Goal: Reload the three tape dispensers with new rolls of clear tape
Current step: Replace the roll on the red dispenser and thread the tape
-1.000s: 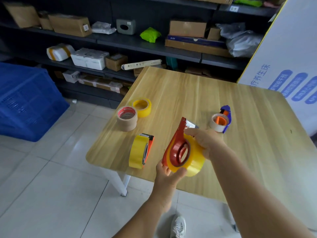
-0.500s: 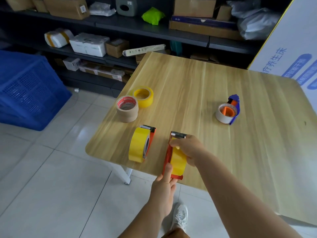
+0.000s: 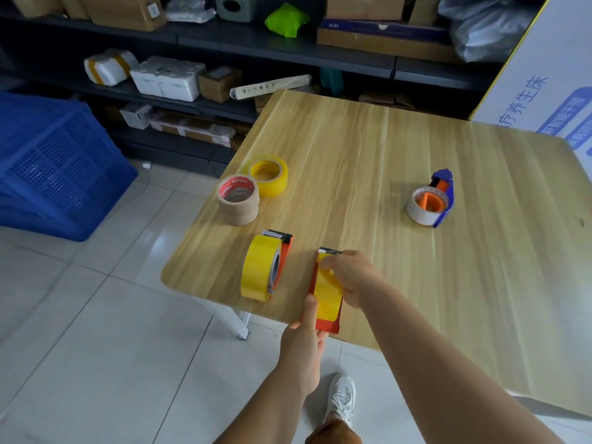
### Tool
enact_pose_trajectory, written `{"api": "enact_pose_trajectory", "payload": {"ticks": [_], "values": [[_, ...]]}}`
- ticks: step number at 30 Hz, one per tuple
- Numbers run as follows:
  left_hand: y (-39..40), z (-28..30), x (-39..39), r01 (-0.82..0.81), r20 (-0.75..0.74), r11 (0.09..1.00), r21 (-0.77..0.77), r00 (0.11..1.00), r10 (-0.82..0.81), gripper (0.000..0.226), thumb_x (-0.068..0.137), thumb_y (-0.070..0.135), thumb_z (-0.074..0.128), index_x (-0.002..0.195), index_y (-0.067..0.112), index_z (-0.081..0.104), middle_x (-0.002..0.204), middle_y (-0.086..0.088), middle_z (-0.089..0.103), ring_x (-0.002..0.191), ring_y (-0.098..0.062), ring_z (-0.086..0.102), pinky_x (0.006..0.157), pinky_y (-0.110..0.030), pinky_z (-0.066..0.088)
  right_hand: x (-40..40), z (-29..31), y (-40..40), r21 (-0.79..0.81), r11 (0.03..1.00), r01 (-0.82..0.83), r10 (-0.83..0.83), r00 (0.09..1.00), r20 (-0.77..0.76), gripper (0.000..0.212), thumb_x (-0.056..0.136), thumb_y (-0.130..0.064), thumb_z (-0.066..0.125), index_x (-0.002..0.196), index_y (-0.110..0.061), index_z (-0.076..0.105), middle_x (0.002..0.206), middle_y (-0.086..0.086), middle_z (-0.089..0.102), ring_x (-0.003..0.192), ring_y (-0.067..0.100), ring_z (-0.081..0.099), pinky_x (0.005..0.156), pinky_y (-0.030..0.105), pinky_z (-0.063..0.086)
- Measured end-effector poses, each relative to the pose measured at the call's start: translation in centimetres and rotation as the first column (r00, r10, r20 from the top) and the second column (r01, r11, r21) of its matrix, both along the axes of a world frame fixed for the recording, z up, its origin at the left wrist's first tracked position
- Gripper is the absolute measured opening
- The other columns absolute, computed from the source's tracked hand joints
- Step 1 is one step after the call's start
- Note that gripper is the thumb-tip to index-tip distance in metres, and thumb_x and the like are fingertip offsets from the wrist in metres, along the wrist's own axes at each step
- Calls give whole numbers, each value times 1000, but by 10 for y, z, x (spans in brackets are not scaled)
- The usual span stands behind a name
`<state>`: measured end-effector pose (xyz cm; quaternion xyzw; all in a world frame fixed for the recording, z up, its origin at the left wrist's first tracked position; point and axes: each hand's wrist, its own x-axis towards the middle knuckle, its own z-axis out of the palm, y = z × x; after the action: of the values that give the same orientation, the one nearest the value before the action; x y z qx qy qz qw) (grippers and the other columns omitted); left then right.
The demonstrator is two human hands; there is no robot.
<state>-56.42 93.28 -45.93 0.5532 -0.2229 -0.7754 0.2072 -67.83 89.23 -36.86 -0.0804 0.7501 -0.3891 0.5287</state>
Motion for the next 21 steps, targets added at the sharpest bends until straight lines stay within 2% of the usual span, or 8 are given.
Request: {"api": "enact_pose_trajectory", "payload": {"ticks": [4, 7, 9, 13, 16, 18, 21], "values": [[-7, 9, -2, -3, 20, 999, 36, 1000, 3, 76, 58, 72, 58, 108, 15, 49, 111, -5, 58, 124, -27, 52, 109, -39, 36, 1, 1, -2, -4, 1000, 12, -12, 1000, -2, 15, 88, -5, 62, 84, -11, 49, 78, 10, 57, 64, 22, 59, 79, 42, 54], [-10, 15, -3, -1, 31, 997, 80, 1000, -2, 72, 70, 69, 57, 112, 12, 44, 130, -13, 54, 128, -29, 50, 111, -41, 35, 1, 2, -2, -14, 1000, 15, -15, 1000, -1, 22, 90, -8, 62, 75, -13, 47, 74, 8, 55, 62, 19, 56, 79, 40, 53], [-11, 19, -3, 14, 50, 997, 75, 999, -17, 72, 71, 70, 56, 115, 16, 41, 137, -13, 50, 129, -30, 49, 111, -43, 35, 0, 2, -1, -25, 999, 28, -27, 999, 28, 19, 90, -9, 63, 77, -13, 49, 76, 8, 56, 63, 19, 57, 76, 38, 52], [-13, 23, -4, 21, 115, 1000, 9, 993, -22, 75, 70, 71, 53, 122, 20, 38, 132, -7, 47, 131, -31, 45, 111, -45, 33, 0, -2, 1, -25, 999, 48, -46, 997, 61, 14, 89, -12, 66, 87, -12, 51, 81, 8, 58, 68, 21, 60, 64, 34, 54], [-15, 26, -3, 67, 177, 996, -52, 983, -57, 76, 75, 72, 50, 129, 21, 37, 121, -2, 46, 126, -30, 45, 110, -47, 34, -1, -6, 2, -16, 997, 79, -77, 993, 90, 18, 86, -13, 69, 86, -10, 52, 88, 11, 62, 83, 26, 65, 78, 40, 56], [-15, 27, -3, 136, 236, 986, -98, 966, -109, 78, 75, 76, 46, 133, 25, 37, 129, 1, 49, 126, -28, 46, 107, -47, 37, -1, -9, 3, -8, 995, 95, -94, 993, 77, 22, 83, -16, 73, 82, -11, 52, 94, 12, 64, 91, 27, 66, 85, 42, 56], [-15, 33, -5, 177, 332, 965, -192, 937, -106, 62, 88, 66, 40, 135, 27, 42, 134, -1, 51, 121, -23, 48, 101, -42, 40, -1, -14, 5, 12, 995, 104, -104, 994, 26, 28, 78, -25, 78, 83, -13, 53, 103, 12, 67, 95, 28, 68, 89, 44, 55]]}}
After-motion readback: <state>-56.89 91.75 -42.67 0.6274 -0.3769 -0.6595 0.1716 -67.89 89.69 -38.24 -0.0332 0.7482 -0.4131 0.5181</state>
